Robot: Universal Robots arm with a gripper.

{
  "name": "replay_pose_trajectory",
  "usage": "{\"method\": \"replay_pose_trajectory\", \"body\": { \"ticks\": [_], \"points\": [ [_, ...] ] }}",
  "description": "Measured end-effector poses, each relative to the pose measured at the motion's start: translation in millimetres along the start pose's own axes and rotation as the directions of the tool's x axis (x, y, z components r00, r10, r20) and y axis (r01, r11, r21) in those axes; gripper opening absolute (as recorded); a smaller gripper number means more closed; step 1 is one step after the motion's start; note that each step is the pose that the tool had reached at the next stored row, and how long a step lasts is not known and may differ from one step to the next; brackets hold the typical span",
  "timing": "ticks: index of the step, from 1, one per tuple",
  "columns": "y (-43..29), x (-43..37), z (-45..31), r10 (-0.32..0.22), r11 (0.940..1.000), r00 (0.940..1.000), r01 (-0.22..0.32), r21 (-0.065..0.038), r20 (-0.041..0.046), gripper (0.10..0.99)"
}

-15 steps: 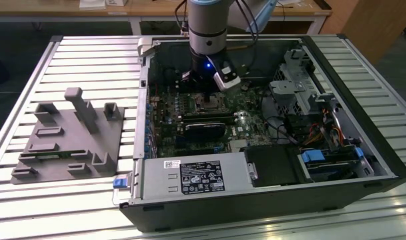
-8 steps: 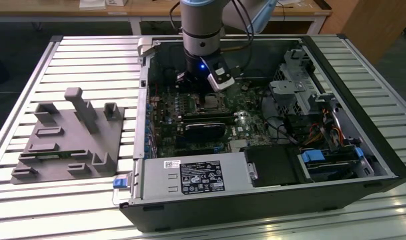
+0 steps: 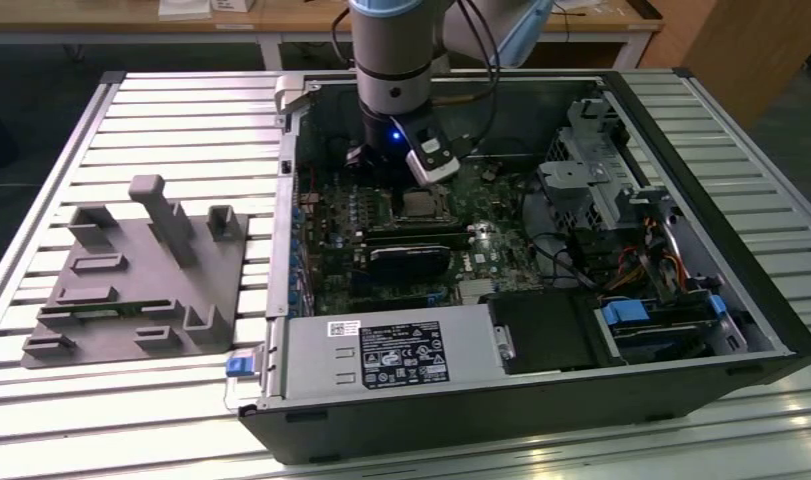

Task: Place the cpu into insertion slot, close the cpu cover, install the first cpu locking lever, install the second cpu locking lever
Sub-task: 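Close the cpu cover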

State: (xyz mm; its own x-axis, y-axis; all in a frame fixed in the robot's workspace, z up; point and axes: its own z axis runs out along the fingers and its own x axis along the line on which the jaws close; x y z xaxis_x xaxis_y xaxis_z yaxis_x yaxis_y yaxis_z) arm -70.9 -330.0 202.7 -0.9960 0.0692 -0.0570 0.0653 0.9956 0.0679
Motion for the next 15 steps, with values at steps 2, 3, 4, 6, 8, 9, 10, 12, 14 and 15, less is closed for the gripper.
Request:
{"method": "replay_pose_trajectory", "body": {
  "ticks": [2,3,4,6,8,9,10,12,14,15],
  "points": [
    [-0.1,0.3,0.9,0.000,1.0000,1.0000,0.000,-0.001,-0.0001,0.106],
    [-0.1,0.4,1.5,0.000,1.0000,1.0000,0.000,-0.001,-0.0002,0.106],
    [-0.2,0.5,1.9,0.000,1.0000,1.0000,0.000,-0.001,-0.0004,0.106],
    [-0.3,0.6,2.7,0.000,1.0000,1.0000,0.000,0.000,-0.0006,0.106],
    [-0.2,0.5,3.5,0.000,1.0000,1.0000,0.000,-0.002,0.0002,0.106],
    [-0.2,0.5,3.5,0.000,1.0000,1.0000,0.000,-0.001,0.0000,0.106],
    [-0.2,0.5,3.5,0.000,1.0000,1.0000,0.000,-0.001,-0.0001,0.106],
    [-0.2,0.4,3.4,0.000,1.0000,1.0000,0.000,-0.001,-0.0002,0.106],
    [-0.2,-0.3,3.4,0.000,1.0000,1.0000,0.000,-0.001,-0.0004,0.106],
    [-0.2,-1.0,3.4,0.000,1.0000,1.0000,0.000,-0.001,-0.0004,0.106]
  ]
}}
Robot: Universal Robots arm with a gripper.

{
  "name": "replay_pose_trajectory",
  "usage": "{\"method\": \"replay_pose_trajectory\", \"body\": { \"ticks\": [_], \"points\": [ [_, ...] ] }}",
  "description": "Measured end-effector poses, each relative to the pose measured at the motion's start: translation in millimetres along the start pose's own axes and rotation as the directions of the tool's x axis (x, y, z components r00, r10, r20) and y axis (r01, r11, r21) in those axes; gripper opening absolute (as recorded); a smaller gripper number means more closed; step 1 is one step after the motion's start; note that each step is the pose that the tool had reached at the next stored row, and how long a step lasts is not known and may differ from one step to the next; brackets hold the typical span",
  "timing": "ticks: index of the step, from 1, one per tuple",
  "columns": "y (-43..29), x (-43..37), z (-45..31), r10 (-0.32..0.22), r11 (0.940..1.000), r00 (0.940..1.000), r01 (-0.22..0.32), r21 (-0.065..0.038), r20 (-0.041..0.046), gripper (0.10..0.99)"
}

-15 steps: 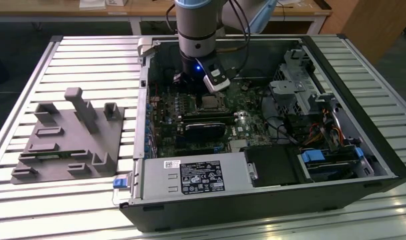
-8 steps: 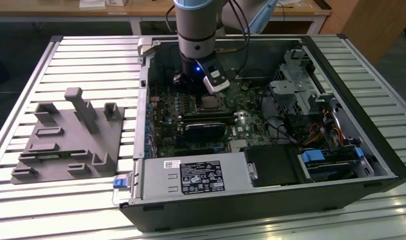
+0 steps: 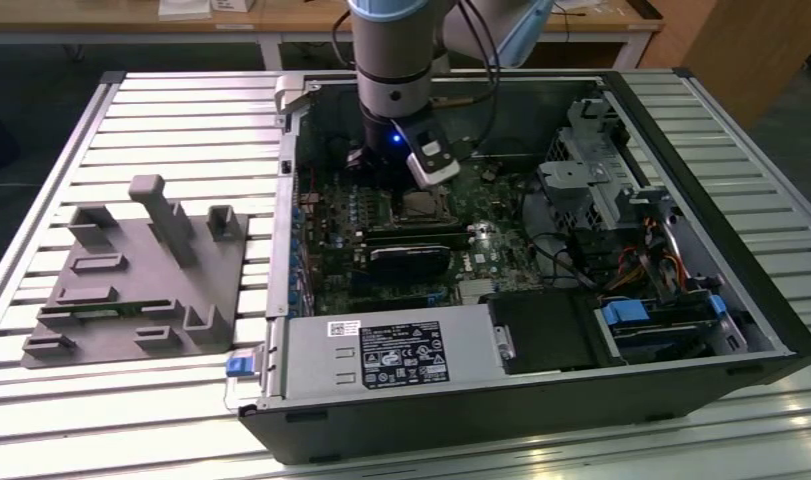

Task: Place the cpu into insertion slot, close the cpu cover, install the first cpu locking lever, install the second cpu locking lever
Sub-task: 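Close the cpu cover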

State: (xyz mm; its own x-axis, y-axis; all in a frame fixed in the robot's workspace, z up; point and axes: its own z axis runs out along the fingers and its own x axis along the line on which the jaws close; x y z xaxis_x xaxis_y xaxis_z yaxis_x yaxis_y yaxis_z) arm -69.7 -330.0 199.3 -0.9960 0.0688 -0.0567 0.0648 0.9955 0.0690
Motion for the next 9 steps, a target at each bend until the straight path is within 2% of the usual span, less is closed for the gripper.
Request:
{"method": "replay_pose_trajectory", "body": {
  "ticks": [9],
  "points": [
    [0.4,-6.5,0.4,-0.001,1.0000,1.0000,0.001,-0.001,0.0000,0.106]
  ]
}}
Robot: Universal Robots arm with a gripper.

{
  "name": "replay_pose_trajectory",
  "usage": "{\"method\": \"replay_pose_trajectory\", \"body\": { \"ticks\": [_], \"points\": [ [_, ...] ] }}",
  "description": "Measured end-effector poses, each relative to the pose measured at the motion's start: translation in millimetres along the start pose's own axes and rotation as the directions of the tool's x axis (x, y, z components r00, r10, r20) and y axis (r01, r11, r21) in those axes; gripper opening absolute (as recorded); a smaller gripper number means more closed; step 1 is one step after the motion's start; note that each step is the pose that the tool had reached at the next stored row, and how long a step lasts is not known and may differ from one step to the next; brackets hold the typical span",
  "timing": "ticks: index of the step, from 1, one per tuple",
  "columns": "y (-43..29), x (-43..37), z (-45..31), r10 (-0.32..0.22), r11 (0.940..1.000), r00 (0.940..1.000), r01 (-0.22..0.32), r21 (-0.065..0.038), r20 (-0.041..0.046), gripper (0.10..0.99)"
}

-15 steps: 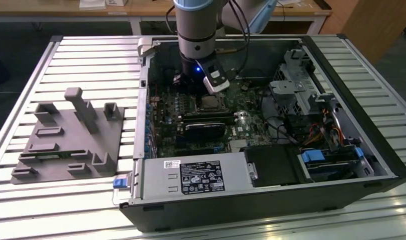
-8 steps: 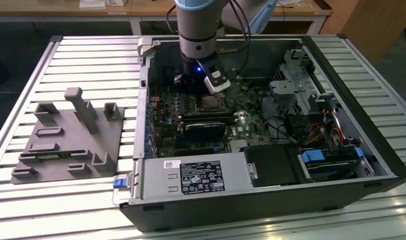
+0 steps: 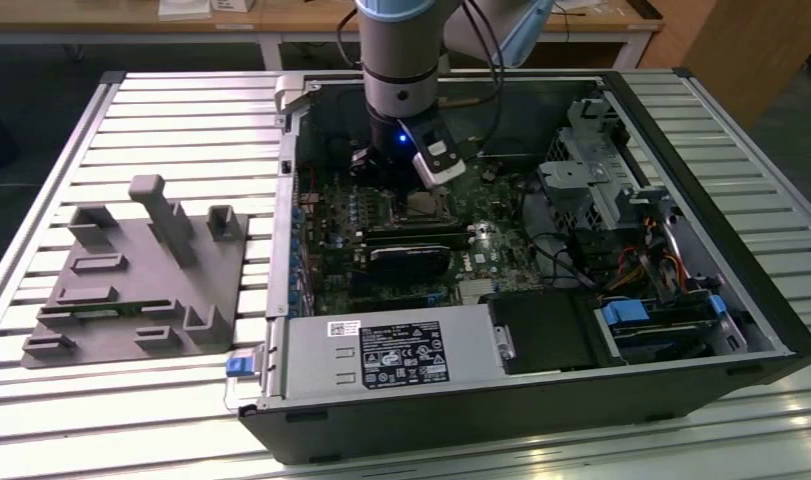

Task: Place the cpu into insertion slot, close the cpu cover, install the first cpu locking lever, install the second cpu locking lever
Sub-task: 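Close the cpu cover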

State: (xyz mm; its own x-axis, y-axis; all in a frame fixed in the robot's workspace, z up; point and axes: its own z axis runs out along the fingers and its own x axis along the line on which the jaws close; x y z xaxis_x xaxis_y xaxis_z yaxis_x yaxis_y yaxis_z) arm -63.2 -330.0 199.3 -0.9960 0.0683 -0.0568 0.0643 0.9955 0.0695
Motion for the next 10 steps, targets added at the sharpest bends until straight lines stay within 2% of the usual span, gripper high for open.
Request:
{"method": "replay_pose_trajectory", "body": {
  "ticks": [4,10],
  "points": [
    [0.2,-0.8,-0.8,0.000,1.0000,1.0000,0.000,-0.002,0.0003,0.106],
    [0.9,-1.4,-11.2,0.000,1.0000,1.0000,0.000,-0.003,0.0000,0.106]
  ]
}}
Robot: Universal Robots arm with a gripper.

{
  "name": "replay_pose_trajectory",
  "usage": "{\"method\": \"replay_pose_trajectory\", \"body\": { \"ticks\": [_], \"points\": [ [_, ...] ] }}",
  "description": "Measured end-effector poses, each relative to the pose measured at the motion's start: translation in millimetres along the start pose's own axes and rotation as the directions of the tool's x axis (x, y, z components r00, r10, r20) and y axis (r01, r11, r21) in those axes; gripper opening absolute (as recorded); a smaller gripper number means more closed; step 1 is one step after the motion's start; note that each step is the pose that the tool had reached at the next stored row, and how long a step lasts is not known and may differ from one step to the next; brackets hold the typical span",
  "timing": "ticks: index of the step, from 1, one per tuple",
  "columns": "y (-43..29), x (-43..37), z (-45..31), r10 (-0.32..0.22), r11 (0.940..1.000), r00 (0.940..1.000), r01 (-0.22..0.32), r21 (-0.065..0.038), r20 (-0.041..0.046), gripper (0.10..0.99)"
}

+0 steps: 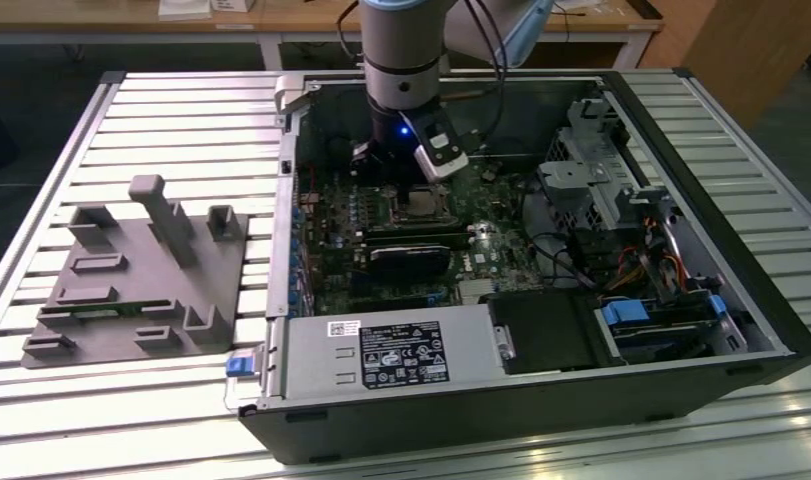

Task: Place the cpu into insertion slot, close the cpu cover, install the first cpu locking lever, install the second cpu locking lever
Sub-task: 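Close the cpu cover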

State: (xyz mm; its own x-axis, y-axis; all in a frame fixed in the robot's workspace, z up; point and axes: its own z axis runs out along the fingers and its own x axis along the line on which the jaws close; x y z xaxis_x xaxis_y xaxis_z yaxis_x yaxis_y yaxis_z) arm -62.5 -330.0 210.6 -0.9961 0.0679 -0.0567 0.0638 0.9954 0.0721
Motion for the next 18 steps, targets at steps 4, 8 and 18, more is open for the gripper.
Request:
{"method": "replay_pose_trajectory", "body": {
  "ticks": [4,8,18],
  "points": [
    [0.5,-0.4,-7.5,0.000,1.0000,1.0000,0.000,0.000,-0.0001,0.106],
    [0.6,-1.1,-7.9,0.000,1.0000,1.0000,0.000,0.000,-0.0001,0.106],
    [1.8,-19.5,-7.1,0.000,1.0000,1.0000,0.000,0.000,-0.0030,0.106]
  ]
}}
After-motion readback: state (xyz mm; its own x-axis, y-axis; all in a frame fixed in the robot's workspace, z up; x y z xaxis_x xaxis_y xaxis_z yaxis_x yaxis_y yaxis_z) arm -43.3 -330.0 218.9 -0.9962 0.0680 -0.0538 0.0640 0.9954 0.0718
